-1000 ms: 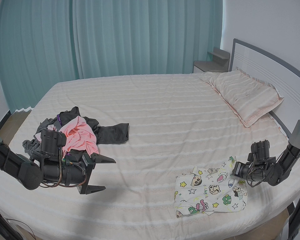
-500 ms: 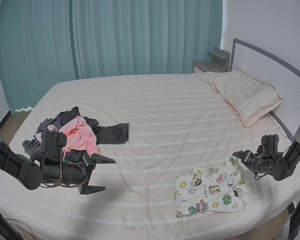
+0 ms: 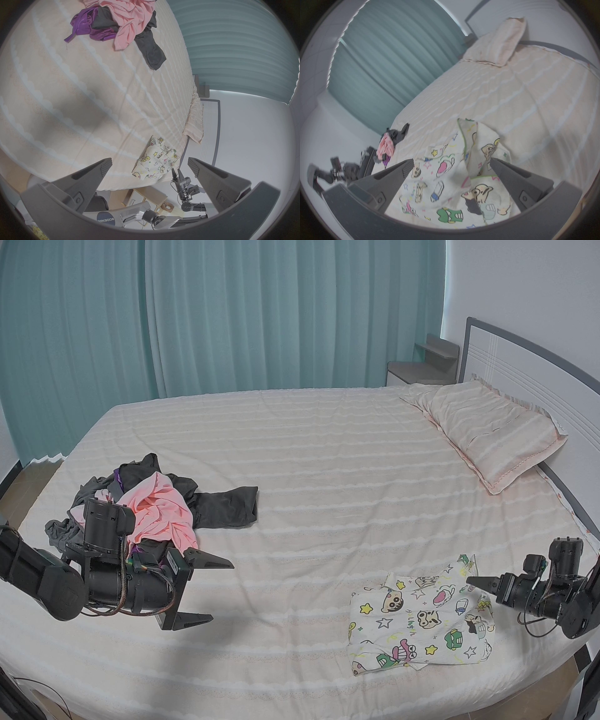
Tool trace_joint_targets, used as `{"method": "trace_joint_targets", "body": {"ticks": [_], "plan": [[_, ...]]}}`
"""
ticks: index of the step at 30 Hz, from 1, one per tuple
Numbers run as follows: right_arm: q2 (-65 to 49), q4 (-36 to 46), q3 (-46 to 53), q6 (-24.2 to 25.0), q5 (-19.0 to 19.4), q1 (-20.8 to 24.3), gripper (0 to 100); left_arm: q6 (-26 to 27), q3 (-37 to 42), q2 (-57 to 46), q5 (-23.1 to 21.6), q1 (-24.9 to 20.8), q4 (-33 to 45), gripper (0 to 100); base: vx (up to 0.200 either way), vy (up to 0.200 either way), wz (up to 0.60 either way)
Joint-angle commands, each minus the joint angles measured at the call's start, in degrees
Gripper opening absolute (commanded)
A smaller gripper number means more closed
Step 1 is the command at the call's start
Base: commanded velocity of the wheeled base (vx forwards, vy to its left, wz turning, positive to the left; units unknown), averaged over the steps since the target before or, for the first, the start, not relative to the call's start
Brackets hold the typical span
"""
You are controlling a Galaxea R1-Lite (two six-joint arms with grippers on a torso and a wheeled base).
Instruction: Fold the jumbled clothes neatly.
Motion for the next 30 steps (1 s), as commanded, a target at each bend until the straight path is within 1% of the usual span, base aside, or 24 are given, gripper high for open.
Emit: {"method": "trace_joint_targets", "body": {"ticks": [1,4,5,7,9,11,14,23,24,26,30], "plan": [[3.6,-4.4,6.0,-4.2,2.4,-0.8,100,0.0,0.0,-0.1,0.0,-0.1,0.0,100,0.0,0.0,0.0],[4.0,-5.4,7.5,-5.6,5.3,-0.9,100,0.0,0.0,-0.1,0.0,-0.1,0.0,100,0.0,0.0,0.0],[4.2,-5.5,8.6,-6.6,7.2,-1.0,100,0.0,0.0,0.0,0.0,-0.1,0.0,100,0.0,0.0,0.0],[4.7,-5.5,9.2,-8.5,8.5,-1.2,100,0.0,0.0,0.0,0.0,-0.1,0.0,100,0.0,0.0,0.0],[5.5,-5.5,9.3,-10.1,8.6,-1.4,100,0.0,0.0,0.0,0.0,-0.2,0.0,100,0.0,0.0,0.0],[7.7,-5.6,8.9,-13.4,8.4,-1.5,100,0.0,0.0,0.0,0.0,-0.2,0.0,100,0.0,0.0,0.0],[9.7,-6.1,8.5,-16.0,8.1,-1.5,100,0.0,0.1,-0.1,0.0,-0.4,0.0,100,0.0,0.0,0.0],[14.3,-12.2,9.1,-16.2,7.3,-1.1,100,0.0,0.3,0.0,0.0,-0.5,0.0,100,0.0,0.0,0.0],[15.8,-14.0,9.3,-16.2,7.2,-1.1,100,0.0,0.3,-0.1,0.0,-0.5,0.0,100,0.0,0.0,0.0],[15.8,-14.0,9.3,-16.2,7.2,-1.1,100,0.0,0.3,-0.1,0.0,-0.5,0.0,100,0.0,0.0,0.0],[18.0,-17.8,11.6,-17.2,7.3,0.3,100,0.0,0.3,-0.1,0.0,-0.5,0.0,100,0.0,0.0,0.0]]}}
